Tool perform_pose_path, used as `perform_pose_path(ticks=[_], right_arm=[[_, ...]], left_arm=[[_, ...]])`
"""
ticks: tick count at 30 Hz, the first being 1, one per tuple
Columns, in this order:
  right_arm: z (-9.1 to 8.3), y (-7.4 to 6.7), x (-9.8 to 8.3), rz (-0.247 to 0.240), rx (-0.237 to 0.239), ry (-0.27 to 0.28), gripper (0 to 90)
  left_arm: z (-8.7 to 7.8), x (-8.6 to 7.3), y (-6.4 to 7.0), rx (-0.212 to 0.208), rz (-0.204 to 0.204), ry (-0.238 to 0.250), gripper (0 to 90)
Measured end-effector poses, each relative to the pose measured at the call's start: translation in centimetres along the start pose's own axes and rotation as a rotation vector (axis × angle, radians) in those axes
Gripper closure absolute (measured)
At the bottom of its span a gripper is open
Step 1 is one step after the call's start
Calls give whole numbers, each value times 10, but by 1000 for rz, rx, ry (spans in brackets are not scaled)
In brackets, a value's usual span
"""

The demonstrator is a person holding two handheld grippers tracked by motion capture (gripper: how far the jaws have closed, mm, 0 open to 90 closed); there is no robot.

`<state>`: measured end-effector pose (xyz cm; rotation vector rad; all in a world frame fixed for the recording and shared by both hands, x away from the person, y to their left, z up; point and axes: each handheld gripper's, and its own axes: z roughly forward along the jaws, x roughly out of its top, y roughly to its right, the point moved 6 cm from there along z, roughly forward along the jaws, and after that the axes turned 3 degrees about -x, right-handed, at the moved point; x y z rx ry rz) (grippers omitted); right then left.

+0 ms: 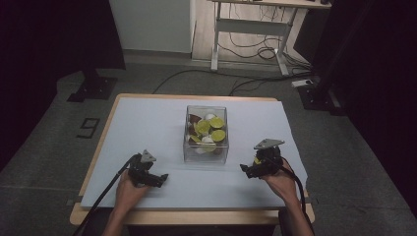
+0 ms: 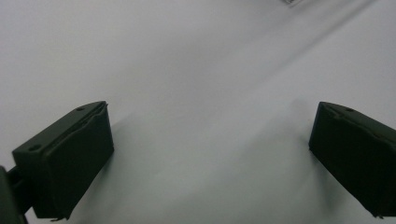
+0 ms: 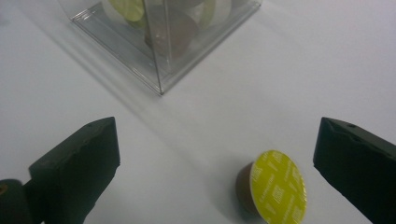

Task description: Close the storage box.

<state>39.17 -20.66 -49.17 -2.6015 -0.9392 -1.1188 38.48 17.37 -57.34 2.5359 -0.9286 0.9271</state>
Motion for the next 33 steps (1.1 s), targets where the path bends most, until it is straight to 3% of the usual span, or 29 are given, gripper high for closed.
perform_pose_path(ticks=[10,22,33], right_arm=[[-8,18,-15,28,-41,1,0],[-18,40,-39,102,-78,5,0],[-11,47,-58,125,-84,-1,0]], left_arm=[[0,0,0,0,0,1,0],[0,0,0,0,0,1,0],[0,0,0,0,0,1,0]])
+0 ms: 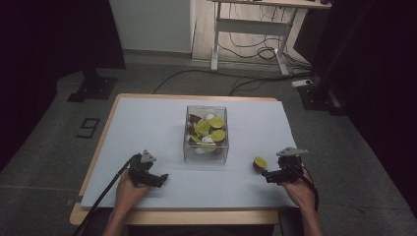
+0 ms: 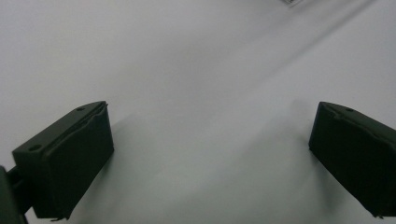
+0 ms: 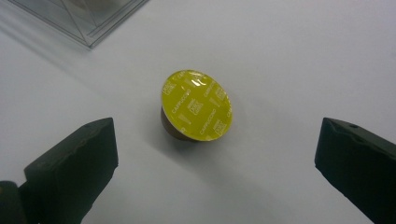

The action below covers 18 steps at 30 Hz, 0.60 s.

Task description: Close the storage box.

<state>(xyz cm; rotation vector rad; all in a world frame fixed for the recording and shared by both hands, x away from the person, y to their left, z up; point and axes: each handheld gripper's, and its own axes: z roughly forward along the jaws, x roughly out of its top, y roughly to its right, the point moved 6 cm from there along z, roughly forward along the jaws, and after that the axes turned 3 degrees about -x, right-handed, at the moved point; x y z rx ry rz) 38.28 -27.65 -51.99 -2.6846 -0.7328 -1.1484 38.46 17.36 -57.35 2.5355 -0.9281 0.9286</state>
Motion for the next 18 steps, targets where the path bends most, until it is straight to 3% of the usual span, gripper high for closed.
perform_pose_path(ticks=[18], right_arm=[[20,3,-24,4,40,-41,0]], left_arm=[[0,0,0,0,1,0,0]])
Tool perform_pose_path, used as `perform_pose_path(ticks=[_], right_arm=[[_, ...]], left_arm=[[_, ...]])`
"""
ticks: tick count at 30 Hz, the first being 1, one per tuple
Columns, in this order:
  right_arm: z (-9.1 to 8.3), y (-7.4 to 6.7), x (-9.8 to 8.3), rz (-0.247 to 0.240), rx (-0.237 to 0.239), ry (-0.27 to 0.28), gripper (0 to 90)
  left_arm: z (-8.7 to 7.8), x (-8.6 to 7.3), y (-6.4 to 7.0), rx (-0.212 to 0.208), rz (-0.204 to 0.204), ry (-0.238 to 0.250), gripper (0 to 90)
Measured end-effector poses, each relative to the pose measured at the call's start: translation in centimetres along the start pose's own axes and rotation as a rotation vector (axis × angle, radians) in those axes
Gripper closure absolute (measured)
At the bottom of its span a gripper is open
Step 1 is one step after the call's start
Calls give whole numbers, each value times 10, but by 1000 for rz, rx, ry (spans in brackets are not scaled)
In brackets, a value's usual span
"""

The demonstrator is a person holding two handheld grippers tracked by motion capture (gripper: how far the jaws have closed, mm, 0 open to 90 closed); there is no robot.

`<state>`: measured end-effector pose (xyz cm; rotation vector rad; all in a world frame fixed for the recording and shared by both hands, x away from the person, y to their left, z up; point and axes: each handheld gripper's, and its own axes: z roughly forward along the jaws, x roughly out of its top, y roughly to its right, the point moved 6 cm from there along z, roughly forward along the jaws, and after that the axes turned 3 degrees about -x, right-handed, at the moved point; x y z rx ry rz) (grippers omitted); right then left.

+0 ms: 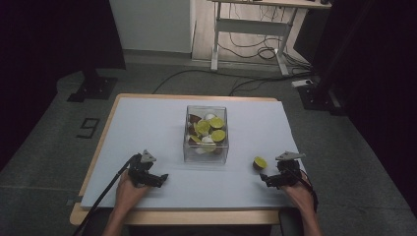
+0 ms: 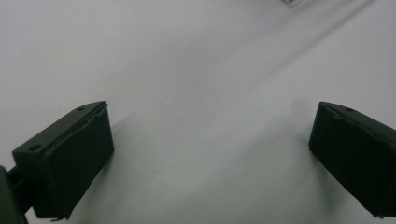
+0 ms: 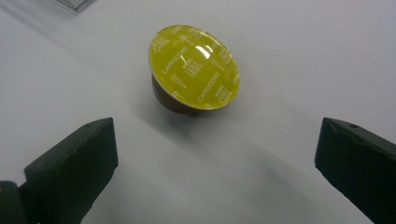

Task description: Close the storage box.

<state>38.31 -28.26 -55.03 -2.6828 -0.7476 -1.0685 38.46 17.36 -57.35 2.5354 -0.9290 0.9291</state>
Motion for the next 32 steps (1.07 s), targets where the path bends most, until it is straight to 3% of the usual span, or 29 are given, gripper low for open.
perform_pose_path(ticks=[15,20,22,32], right_arm=[[17,-6,-18,-35,15,-47,0],[16,-5,-22,-25,26,8,0],[16,-4,-24,-30,38,54,0],[16,-4,-25,-30,35,54,0]], left_arm=[[0,0,0,1,1,1,0],[0,0,0,2,1,2,0],[0,0,0,1,2,2,0],[0,0,0,2,2,0,0]])
